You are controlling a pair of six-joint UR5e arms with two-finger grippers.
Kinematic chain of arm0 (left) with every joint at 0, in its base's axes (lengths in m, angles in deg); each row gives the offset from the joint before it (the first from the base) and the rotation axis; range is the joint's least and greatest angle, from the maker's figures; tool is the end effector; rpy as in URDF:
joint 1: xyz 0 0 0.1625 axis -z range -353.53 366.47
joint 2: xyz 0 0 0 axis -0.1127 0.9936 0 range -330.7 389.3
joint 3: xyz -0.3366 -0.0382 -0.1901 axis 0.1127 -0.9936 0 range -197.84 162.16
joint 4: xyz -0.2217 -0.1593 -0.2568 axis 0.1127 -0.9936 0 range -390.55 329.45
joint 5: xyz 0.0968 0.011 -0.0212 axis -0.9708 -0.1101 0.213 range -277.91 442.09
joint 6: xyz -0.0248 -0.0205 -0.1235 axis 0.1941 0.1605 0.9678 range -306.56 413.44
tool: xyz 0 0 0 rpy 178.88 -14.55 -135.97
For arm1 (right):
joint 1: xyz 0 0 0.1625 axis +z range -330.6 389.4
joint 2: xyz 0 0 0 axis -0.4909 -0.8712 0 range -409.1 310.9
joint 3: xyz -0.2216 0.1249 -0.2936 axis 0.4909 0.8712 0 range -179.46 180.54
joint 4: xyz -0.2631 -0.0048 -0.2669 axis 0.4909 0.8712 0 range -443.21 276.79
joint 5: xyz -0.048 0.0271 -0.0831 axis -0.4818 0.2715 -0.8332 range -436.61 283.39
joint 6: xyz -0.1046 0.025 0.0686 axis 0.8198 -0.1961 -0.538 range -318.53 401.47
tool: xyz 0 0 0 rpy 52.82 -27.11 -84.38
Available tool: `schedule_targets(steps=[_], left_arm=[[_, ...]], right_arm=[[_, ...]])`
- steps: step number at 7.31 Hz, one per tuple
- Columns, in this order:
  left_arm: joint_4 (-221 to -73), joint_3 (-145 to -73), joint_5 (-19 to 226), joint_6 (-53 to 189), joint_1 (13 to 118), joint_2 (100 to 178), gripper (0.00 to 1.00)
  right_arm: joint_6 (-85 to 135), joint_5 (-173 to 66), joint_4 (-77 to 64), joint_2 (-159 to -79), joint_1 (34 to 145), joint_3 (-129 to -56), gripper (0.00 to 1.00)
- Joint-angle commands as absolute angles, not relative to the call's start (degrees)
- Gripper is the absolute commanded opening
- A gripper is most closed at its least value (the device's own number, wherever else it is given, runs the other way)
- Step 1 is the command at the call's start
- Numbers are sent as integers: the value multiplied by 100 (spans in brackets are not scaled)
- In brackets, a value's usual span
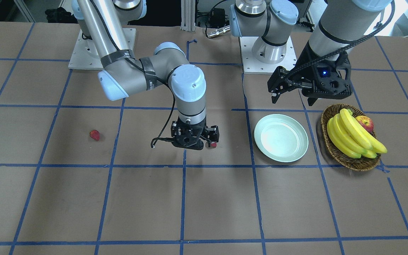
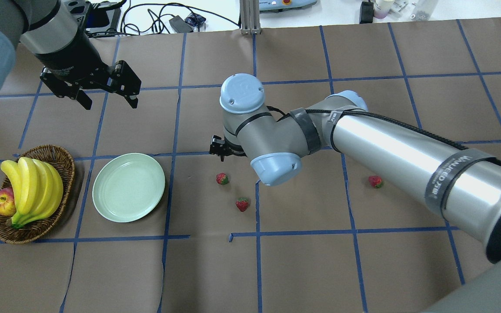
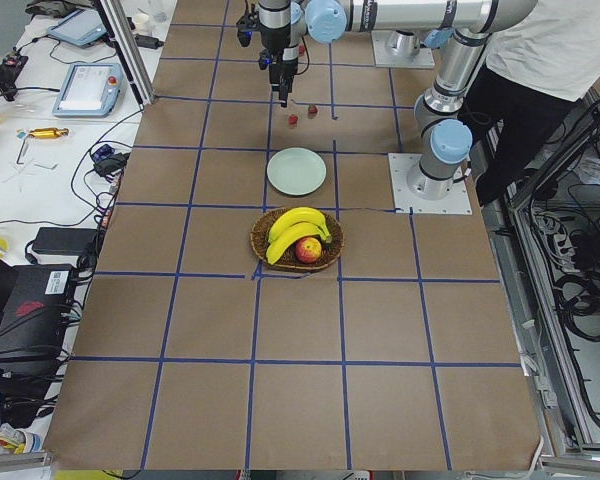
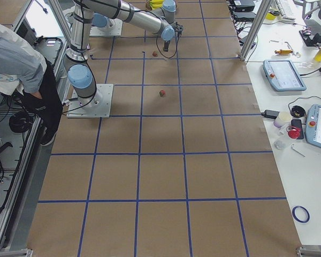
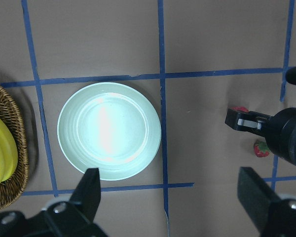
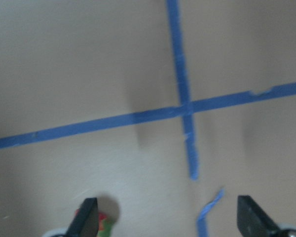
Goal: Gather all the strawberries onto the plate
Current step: 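Carry the strawberry mid-table and release it beside the first, then move the right gripper over the last strawberry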
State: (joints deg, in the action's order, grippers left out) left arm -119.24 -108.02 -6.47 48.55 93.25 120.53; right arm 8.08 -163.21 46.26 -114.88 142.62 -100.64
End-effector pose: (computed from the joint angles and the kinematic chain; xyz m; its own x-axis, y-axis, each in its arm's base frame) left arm -0.1106 -0.4650 0.4146 -0.9993 0.0291 0.0252 0.0291 0.9996 -0.0006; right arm 0.3476 -0.4531 0.1939 -0.9810 0.1726 -0.0884 0.1756 0.9841 -0.0269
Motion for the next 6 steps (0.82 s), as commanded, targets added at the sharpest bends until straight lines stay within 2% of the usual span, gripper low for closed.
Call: schedule_targets(steps=[1,3,6], left_arm=[[-11923,-10793,-650,4852,9322,12053,100],[-11897,-10802,-650,4852,9322,12045,100],[-11897,-10802,-642,4860,9331,12062,100]], right_arm=[[2519,-16502,4590,-12358,13149,-11128,100],[4375,-16633,4678,-12853,11937,-12054,100],[6078,-16740,4633,-12873,10852,-12451,100]])
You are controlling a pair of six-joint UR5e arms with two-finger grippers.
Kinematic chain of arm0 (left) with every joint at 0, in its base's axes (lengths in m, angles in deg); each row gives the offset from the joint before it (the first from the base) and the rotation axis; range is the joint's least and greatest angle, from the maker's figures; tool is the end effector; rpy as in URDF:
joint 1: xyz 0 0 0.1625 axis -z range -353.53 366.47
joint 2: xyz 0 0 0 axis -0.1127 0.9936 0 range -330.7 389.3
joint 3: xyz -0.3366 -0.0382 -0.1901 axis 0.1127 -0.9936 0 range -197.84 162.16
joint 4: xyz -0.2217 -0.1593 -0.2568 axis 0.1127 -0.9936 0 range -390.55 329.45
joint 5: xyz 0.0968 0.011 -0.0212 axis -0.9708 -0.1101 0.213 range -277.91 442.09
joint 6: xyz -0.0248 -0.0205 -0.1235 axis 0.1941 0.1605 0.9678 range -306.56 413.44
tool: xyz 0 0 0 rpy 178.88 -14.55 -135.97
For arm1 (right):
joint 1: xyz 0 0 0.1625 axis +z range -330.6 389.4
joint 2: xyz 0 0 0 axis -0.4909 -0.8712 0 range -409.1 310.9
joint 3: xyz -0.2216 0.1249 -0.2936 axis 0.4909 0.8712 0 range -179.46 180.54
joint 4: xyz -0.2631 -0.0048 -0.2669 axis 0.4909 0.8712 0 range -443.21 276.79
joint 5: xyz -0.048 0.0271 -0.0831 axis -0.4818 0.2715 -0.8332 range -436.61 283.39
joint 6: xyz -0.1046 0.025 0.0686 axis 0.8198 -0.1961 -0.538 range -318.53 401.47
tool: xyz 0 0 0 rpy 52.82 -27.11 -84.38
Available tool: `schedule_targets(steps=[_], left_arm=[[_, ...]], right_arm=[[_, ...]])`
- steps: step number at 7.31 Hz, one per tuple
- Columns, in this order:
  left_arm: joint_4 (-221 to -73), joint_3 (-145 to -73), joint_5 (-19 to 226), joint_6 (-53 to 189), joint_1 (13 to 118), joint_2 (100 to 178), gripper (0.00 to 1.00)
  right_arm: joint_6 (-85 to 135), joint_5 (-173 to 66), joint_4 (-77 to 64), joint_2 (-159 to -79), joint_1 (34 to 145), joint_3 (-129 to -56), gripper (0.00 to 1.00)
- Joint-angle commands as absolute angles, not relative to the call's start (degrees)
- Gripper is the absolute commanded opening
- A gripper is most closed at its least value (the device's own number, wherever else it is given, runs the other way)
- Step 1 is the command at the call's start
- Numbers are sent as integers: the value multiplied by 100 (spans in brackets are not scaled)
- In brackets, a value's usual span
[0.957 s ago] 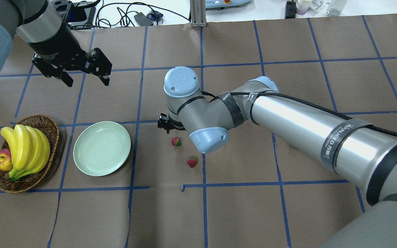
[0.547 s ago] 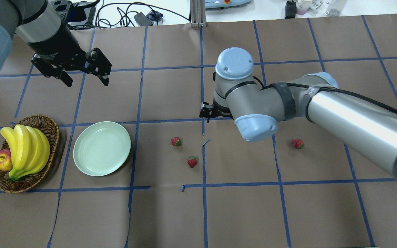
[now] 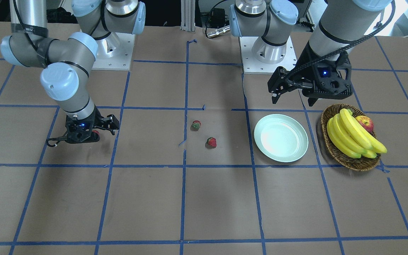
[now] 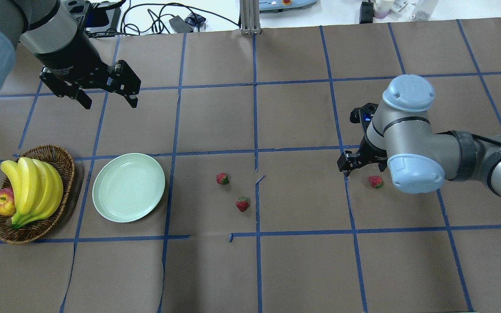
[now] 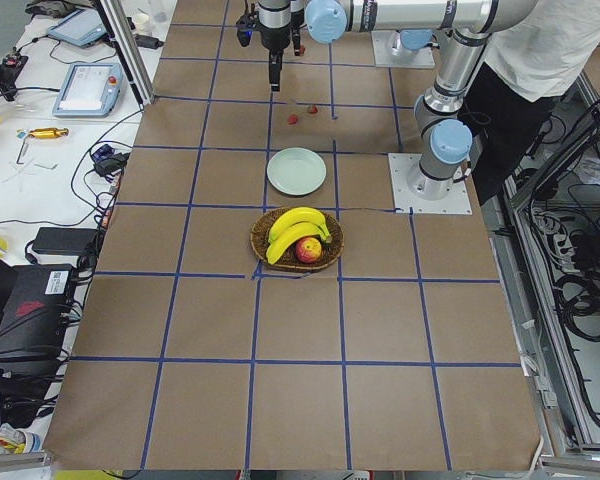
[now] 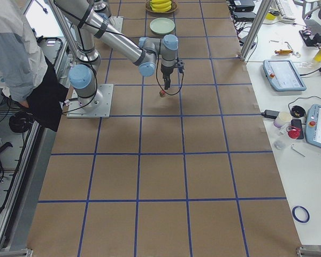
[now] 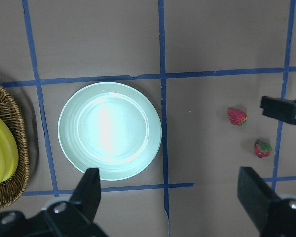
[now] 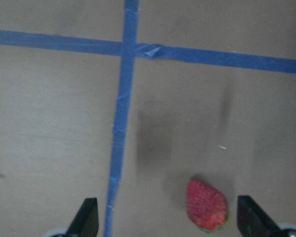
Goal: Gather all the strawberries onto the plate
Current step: 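Move the right gripper over the last strawberry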
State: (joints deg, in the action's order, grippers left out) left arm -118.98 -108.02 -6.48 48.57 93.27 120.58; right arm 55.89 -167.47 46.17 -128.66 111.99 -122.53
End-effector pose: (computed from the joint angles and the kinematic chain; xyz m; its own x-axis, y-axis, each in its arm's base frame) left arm -0.1107 -0.4657 0.4146 -0.9993 0.0291 0.0247 0.0291 0.9996 -0.0042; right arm 0.0767 -0.4282 0.1690 -0.9925 -0.1225 -0.0034 -0.1224 0.9898 0.0733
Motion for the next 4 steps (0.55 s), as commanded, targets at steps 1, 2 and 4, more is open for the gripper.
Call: schedule_targets(steps=[1,2,4], left_arm=[[-11897,-10802,-650,4860,9331,12062,100],[-11897,-10802,-650,4860,9331,12062,100],[-11897,-10802,-650,4860,9331,12062,100]], right_arm=[[6089,-16688,4895,-12812,10841,-12627,100],[6072,-16670,4967,-12794,10850,-12698,99],[6080,-16678,5012,-12776,10850,-12708,77]])
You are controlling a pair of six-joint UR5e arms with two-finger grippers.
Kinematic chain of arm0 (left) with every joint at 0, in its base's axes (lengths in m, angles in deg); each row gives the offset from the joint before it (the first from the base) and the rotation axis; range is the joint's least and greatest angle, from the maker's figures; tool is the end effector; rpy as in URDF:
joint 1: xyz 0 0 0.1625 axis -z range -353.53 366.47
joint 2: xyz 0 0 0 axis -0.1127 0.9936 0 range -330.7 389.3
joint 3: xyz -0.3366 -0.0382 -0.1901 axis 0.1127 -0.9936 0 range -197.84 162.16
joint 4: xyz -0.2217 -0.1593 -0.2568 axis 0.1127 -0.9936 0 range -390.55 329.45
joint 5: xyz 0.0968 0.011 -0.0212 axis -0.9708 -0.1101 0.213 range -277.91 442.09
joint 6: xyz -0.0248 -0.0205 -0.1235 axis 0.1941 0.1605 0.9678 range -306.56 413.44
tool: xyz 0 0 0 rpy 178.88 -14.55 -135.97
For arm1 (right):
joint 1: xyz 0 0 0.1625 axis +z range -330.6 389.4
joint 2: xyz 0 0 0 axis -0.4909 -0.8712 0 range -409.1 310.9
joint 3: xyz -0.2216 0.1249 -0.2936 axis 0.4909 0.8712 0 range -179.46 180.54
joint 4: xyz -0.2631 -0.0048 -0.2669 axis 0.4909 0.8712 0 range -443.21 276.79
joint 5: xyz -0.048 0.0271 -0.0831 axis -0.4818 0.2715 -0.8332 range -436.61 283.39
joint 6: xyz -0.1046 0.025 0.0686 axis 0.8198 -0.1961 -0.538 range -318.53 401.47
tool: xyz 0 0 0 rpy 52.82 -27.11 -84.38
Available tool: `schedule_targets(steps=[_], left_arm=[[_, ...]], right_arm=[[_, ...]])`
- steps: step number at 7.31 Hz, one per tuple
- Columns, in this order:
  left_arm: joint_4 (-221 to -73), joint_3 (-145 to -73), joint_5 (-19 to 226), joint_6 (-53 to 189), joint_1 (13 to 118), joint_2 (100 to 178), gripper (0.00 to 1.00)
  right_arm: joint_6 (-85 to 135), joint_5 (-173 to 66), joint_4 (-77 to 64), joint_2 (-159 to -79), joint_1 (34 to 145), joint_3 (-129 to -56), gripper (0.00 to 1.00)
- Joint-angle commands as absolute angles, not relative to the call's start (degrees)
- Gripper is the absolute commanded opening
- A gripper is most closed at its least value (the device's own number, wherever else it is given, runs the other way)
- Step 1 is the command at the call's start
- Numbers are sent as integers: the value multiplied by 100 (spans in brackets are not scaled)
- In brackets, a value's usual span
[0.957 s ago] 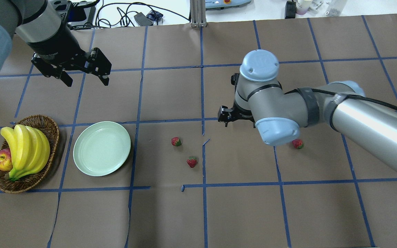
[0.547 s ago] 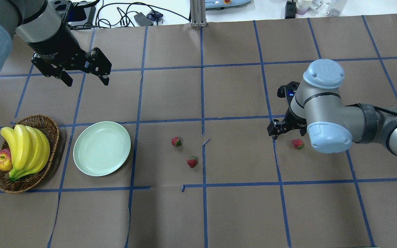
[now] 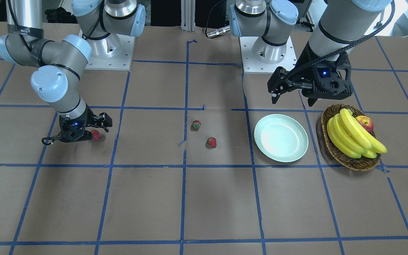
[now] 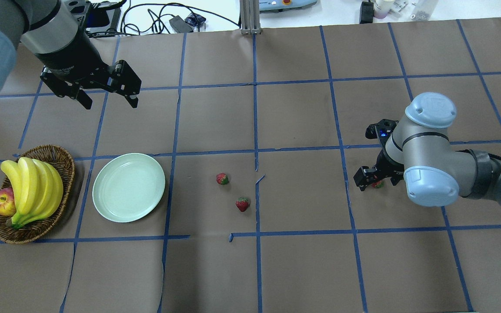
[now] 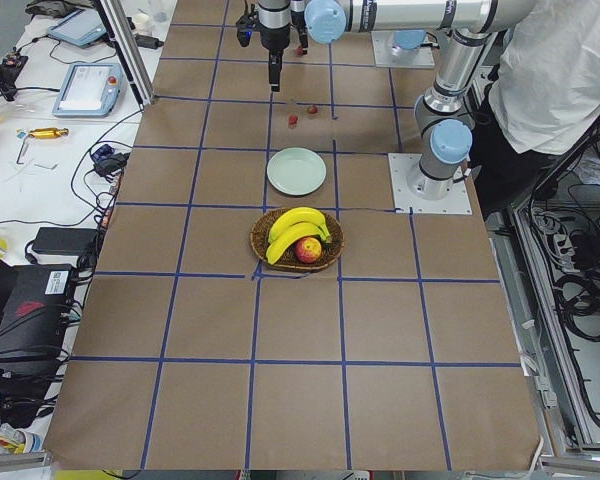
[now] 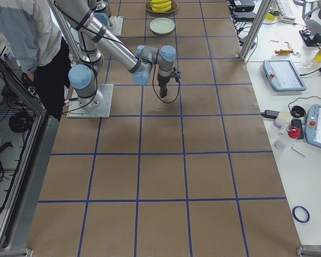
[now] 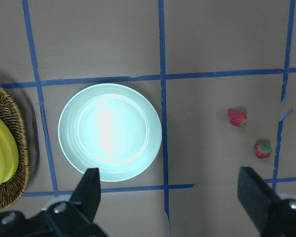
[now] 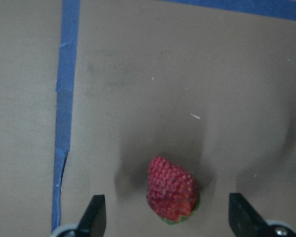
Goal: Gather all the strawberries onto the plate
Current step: 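Grasp the last red strawberry with the right gripper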
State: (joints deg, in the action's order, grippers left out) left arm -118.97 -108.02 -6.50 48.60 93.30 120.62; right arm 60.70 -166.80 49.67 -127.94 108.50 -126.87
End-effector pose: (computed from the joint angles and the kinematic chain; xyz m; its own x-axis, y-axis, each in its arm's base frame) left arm -0.1109 -0.4659 0.4143 -0.9993 0.0291 0.0244 0.0291 0.9996 -0.0037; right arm 0.0560 -0.4116 0.1442 -0.9892 -0.1436 -0.0295 -0.1458 0.9848 0.0946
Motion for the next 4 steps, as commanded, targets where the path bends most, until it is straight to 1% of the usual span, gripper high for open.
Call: schedule_targets(steps=[1,2,3,4], left_arm=[[-11897,-10802,-650,4860,9331,12062,100],[-11897,-10802,-650,4860,9331,12062,100],[-11897,-10802,-642,4860,9331,12062,100],[-11897,-10802,-641,4860,9331,12062,100]], right_arm=[[6080,-16687,5003,-12715,10841,-12682,54],[6080,-16704,5003,-12706,10850,-12673,18],[6072,-16722,5012,-12705,10850,-12673,0],[5967,-16714,5030,-12740,10902,-12594,0]])
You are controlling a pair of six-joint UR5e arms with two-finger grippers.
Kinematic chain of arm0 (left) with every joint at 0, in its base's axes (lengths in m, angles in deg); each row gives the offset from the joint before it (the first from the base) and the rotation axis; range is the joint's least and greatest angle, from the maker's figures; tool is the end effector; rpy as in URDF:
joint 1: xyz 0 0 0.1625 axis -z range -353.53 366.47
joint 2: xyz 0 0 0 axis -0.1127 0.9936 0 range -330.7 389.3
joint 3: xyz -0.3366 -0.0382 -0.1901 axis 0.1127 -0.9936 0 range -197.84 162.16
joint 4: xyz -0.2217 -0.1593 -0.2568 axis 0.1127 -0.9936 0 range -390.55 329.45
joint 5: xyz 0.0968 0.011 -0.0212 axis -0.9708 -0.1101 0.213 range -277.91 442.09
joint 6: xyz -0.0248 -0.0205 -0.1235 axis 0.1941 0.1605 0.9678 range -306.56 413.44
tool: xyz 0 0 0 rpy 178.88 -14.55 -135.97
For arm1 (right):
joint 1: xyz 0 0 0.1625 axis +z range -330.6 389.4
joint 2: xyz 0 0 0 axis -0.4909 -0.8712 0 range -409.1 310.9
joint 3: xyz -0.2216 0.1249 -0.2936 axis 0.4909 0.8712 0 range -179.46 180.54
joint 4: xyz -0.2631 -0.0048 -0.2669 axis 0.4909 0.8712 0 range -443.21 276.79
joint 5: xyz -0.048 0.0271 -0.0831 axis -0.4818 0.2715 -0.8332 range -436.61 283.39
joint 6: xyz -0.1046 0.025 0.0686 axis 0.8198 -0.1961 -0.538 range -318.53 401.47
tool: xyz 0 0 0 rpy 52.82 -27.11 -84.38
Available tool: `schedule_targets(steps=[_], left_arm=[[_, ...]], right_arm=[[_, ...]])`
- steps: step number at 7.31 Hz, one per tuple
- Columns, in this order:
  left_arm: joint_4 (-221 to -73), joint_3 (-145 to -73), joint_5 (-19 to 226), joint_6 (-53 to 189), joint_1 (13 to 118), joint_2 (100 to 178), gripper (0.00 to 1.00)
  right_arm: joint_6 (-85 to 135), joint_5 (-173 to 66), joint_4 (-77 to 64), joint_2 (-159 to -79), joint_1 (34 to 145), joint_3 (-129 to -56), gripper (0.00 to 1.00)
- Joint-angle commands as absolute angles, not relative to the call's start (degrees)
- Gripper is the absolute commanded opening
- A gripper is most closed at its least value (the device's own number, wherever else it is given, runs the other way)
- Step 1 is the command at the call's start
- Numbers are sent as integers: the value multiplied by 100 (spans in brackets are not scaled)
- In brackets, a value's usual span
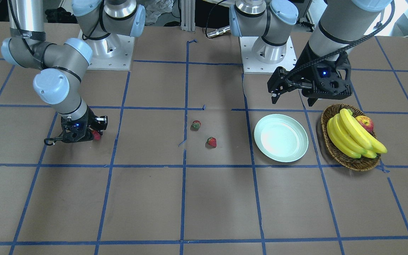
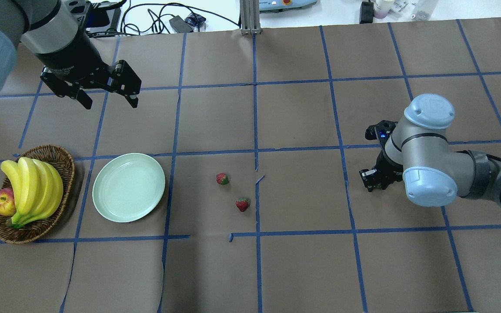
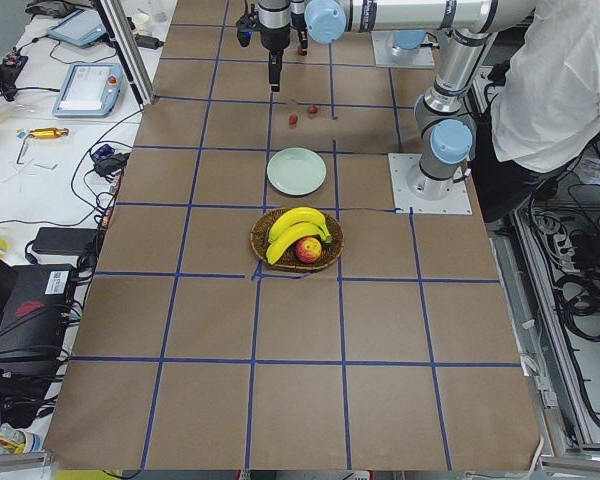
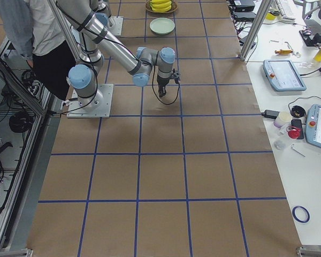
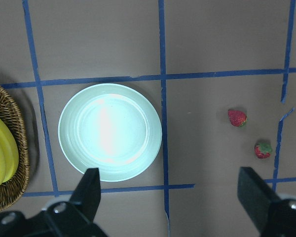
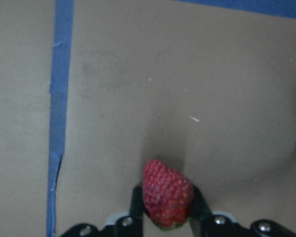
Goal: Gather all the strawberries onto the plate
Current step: 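Grasp the last red strawberry with the right gripper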
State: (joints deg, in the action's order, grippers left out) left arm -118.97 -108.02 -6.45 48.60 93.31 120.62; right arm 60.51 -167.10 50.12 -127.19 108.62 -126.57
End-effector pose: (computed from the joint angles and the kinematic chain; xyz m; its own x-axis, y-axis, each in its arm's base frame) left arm -0.1110 -0.4658 0.4143 -0.9992 0.0293 0.0253 0.0292 0.9996 -0.0037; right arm 0.0557 -0.4142 0.1413 -0.9894 -0.1429 -0.0243 -0.1446 0.9848 0.0964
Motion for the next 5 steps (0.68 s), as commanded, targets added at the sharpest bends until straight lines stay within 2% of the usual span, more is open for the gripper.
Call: schedule_targets(steps=[1,5], left_arm=[[-11897,-10811,-641,4860,9331,12062,100],[-11853,-10811,-641,4878,9331,12097,100]], right_arm=[[5488,-16661,4986,-12749,11112,-12245,0],[1652,-16152,4977,-12207,13683,-10945,0]])
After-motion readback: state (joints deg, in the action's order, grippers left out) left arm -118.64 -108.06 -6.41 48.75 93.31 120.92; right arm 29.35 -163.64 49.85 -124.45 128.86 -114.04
